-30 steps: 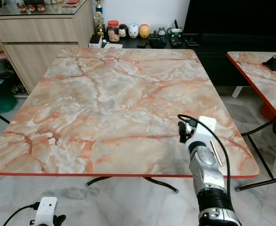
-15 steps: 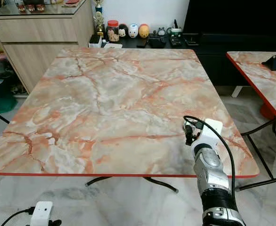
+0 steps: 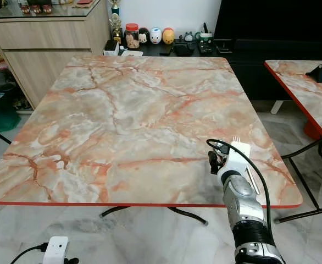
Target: Setting the table
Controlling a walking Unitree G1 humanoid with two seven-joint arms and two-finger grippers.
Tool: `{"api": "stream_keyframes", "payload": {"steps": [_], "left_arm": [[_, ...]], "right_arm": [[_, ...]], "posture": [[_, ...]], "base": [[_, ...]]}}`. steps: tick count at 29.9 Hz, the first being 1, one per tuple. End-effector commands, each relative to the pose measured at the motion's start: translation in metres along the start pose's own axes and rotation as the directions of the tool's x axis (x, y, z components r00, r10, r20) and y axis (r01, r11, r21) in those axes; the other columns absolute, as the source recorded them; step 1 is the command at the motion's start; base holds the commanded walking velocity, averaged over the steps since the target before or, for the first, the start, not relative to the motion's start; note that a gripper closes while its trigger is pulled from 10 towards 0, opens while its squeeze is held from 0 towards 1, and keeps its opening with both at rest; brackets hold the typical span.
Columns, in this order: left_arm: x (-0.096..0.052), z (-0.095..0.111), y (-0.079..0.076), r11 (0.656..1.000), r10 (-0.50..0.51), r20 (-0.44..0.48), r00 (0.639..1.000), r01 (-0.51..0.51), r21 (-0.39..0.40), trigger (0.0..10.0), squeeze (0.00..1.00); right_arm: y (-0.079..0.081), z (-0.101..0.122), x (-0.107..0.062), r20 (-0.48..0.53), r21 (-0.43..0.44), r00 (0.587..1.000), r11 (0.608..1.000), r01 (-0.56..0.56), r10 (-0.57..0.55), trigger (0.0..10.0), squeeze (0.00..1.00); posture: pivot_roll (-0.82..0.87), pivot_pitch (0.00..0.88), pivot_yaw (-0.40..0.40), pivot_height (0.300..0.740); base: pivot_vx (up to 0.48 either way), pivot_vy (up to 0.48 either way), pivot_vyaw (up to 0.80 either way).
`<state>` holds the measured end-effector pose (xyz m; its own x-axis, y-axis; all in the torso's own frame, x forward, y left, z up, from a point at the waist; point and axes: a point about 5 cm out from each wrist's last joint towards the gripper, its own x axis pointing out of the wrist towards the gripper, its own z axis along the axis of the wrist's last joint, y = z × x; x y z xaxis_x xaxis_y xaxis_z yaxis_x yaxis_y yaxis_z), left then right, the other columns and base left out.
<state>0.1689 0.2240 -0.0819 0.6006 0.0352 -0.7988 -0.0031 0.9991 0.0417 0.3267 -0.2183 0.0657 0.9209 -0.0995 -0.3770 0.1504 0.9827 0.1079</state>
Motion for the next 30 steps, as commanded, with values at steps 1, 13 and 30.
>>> {"api": "stream_keyframes", "payload": {"steps": [1,13,30], "left_arm": [[-0.003,-0.005,0.007,1.000,0.007,-0.013,1.000,-0.007,0.000,10.0,0.00],[0.002,0.002,-0.011,1.000,-0.014,-0.001,1.000,0.014,0.005,10.0,0.00],[0.001,0.006,0.003,1.000,-0.003,0.003,1.000,0.003,-0.006,10.0,0.00]], "right_arm": [[-0.003,-0.001,0.000,-0.015,-0.009,1.000,1.000,0.011,-0.011,10.0,0.00],[-0.003,-0.010,-0.001,-0.066,-0.010,0.998,1.000,0.005,-0.006,10.0,0.00],[-0.008,-0.024,-0.003,-0.135,-0.031,0.991,0.999,0.013,-0.017,0.0,0.00]], "posture": [[0.03,0.000,-0.011,0.740],[0.03,0.000,-0.012,0.740],[0.04,0.000,-0.012,0.740]], "base": [[0.000,0.000,0.00],[0.000,0.000,0.00],[0.000,0.000,0.00]]}}
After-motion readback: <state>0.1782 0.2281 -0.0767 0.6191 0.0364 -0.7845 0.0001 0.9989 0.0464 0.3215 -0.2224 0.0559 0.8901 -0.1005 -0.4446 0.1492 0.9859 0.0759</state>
